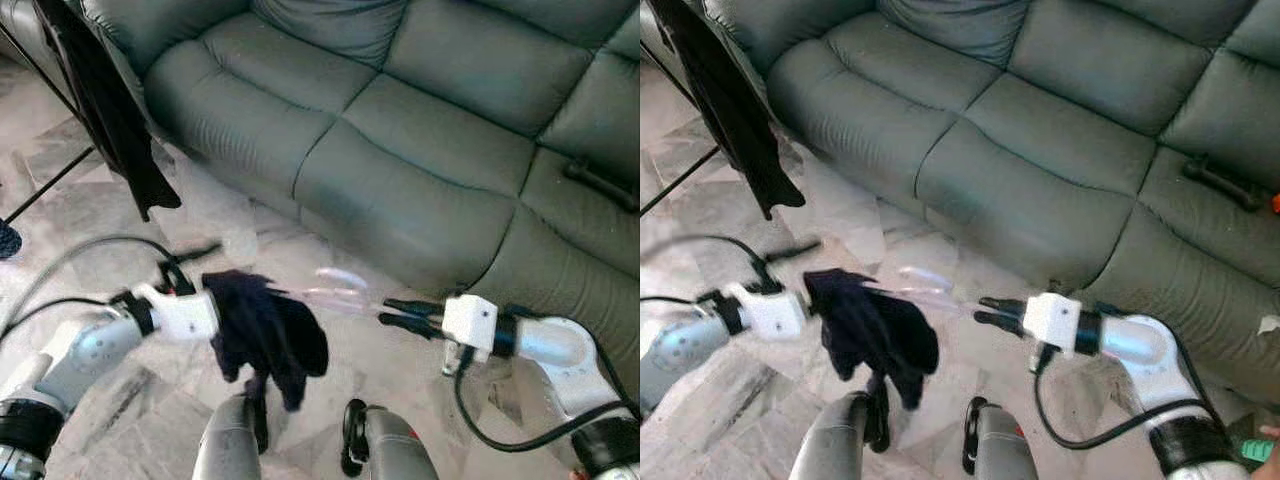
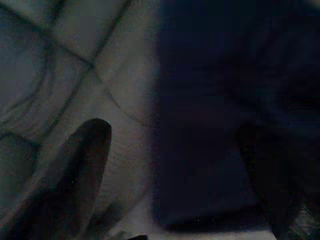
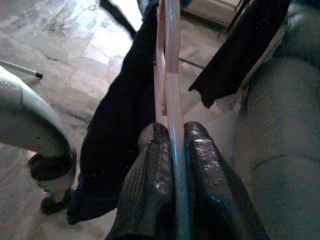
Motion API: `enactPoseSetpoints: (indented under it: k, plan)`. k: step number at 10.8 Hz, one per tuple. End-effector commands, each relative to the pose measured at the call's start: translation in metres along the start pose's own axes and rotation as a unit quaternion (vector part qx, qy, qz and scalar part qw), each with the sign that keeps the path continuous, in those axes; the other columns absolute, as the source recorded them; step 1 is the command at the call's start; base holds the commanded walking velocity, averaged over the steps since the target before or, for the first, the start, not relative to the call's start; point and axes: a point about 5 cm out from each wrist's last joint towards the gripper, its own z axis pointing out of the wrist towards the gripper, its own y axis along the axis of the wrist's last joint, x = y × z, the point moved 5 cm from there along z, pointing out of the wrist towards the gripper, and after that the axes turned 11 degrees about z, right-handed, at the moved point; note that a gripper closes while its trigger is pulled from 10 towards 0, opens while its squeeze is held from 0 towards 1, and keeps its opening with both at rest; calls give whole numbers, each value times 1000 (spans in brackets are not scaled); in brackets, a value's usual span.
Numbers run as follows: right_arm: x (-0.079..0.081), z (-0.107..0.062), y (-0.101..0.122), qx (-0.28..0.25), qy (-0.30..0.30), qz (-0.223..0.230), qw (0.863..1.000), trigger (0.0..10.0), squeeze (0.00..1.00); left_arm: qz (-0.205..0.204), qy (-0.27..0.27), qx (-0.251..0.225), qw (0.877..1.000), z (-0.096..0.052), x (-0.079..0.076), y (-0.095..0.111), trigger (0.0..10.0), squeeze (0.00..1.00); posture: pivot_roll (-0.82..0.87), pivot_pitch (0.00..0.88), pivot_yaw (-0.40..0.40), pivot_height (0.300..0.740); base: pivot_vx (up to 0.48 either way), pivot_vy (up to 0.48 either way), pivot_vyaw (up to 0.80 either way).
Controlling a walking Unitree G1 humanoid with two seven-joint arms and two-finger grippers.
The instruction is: Hang hanger
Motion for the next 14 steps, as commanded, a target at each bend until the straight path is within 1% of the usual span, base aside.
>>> enactPoseSetpoints:
  k: [1, 2, 3, 6, 7, 9, 12, 14]
  plan:
    - [-3, 2, 7, -22, -12, -24, 999, 10000, 0, 4, -24, -10, 1000, -1, -7, 1, 3020, 0, 11, 231, -28, 740, 0, 0, 0]
    - [-3, 8, 10, -37, -21, -40, 998, 10000, 0, -4, -10, -10, 1000, 3, -1, 1, 1216, 0, 11, 234, -24, 740, 0, 0, 0]
    - [0, 12, 11, -42, -19, -53, 998, 10000, 0, -5, -6, -12, 1000, 4, 1, 1, 0, 0, 11, 236, -24, 740, 0, 0, 0]
    - [1, 19, 8, -46, -21, -72, 996, 10000, 0, -5, -13, -21, 1000, 4, 1, 2, 0, 0, 14, 239, -23, 740, 0, 0, 0]
    - [1, 20, 7, -45, -21, -81, 995, 10000, 0, 1, -17, -27, 999, 4, 1, 4, 0, 0, 19, 241, -25, 740, 0, 0, 0]
    - [0, 21, 7, -45, -25, -84, 995, 10000, 0, 0, -23, -27, 999, 4, 0, 3, 0, 0, 19, 242, -25, 740, 0, 0, 0]
    - [1, 22, 3, -40, -26, -90, 995, 10000, 0, 0, -33, -47, 998, 10, 2, 15, 0, 0, 19, 244, -23, 740, 0, 0, 0]
    - [-1, 23, 2, -39, -32, -93, 994, 10000, 0, -8, -42, -58, 997, 11, -1, 20, 0, 0, 21, 245, -20, 740, 0, 0, 0]
